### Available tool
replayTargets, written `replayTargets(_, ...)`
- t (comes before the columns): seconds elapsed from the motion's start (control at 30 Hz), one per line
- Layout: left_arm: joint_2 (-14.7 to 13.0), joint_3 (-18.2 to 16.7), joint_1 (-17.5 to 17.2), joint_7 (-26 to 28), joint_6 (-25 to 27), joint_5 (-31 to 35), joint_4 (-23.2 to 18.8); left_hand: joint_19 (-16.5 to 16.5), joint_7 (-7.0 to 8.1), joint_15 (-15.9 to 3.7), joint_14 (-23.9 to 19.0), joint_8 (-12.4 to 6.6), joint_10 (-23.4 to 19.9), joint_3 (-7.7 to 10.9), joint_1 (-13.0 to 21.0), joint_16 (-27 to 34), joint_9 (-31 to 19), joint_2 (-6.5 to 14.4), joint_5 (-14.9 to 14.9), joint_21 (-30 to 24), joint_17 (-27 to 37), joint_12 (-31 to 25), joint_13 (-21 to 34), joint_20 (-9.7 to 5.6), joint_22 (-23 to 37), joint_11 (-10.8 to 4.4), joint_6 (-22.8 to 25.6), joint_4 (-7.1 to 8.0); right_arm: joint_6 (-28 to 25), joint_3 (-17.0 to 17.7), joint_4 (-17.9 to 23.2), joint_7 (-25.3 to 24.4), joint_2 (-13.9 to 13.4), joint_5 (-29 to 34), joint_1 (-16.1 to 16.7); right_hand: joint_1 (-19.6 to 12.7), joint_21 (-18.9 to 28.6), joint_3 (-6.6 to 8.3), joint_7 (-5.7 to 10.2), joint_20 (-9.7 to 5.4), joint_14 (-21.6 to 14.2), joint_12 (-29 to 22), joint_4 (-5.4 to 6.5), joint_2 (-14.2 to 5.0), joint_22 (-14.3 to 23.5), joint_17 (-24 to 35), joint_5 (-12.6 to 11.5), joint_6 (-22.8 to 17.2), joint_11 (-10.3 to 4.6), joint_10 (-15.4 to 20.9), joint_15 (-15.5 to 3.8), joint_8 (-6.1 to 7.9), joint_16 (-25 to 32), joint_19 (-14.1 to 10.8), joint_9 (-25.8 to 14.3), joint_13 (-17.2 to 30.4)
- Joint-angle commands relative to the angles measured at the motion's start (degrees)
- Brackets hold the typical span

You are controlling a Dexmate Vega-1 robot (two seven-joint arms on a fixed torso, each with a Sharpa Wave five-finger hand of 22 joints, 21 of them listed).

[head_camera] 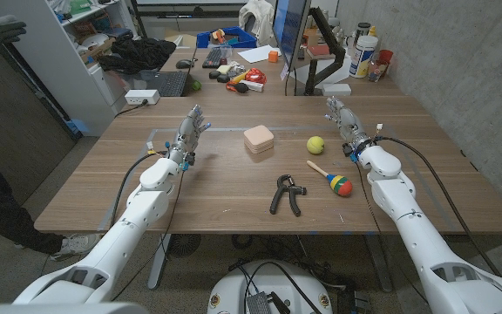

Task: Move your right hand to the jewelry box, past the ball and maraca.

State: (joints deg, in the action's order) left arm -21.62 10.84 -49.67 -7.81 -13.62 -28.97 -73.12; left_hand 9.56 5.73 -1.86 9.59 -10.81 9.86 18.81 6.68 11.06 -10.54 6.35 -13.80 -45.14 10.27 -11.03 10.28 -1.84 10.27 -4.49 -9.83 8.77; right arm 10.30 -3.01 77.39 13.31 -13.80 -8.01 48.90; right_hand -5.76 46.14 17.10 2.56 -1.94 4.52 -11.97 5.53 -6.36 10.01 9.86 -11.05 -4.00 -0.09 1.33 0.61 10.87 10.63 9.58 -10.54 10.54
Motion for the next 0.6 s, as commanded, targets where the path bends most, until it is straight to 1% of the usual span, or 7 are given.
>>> replayTargets(0.03,1.45,-1.82,-0.19,-1.0,0.52,1.53,0.22,6.32,0.21,-0.84,2.55,-0.35,1.93,0.29,0.12,0.3,-0.07,0.93,-0.37,0.08,0.14,-0.21,0.21,-0.66,0.29,0.3,-1.03,0.05,1.7,0.54,0.86,1.2,0.65,5.54,-0.79,-0.81,-0.07,0.17,0.23,-0.37,0.16,-0.12,-0.48,-1.14,0.09,0.11,-0.17,-0.1,0.48,0.31,0.45,0.21,0.04,2.57,-0.1,0.13)
replayTargets(0.37,2.06,-2.71,-0.54,-1.36,0.76,2.29,-0.17,6.29,0.29,-0.81,2.58,-0.32,1.96,0.28,0.11,0.26,-0.07,0.9,-0.38,0.2,0.13,-0.17,0.21,-0.63,0.29,0.29,-1.01,0.03,3.41,0.31,2.02,1.36,0.37,8.43,-0.6,-1.08,-0.36,0.21,0.35,-0.32,0.12,-0.18,-0.68,-1.22,0.1,0.12,-0.13,-0.35,0.63,0.46,0.53,0.27,0.08,2.56,-0.11,0.13)
replayTargets(0.6,2.23,-3.19,-1.03,-1.29,1.25,2.73,-0.88,6.22,0.28,-0.79,2.52,-0.3,1.87,0.27,0.09,0.26,-0.07,0.9,-0.39,0.28,0.13,-0.18,0.21,-0.59,0.3,0.4,-0.95,0.02,4.98,-0.38,3.29,0.81,-0.42,11.59,-0.41,-1.27,-0.54,0.27,0.53,-0.3,-0.01,-0.25,-0.8,-1.31,0.1,0.12,-0.1,-0.6,0.57,0.63,0.4,0.33,0.14,2.51,-0.12,0.13)
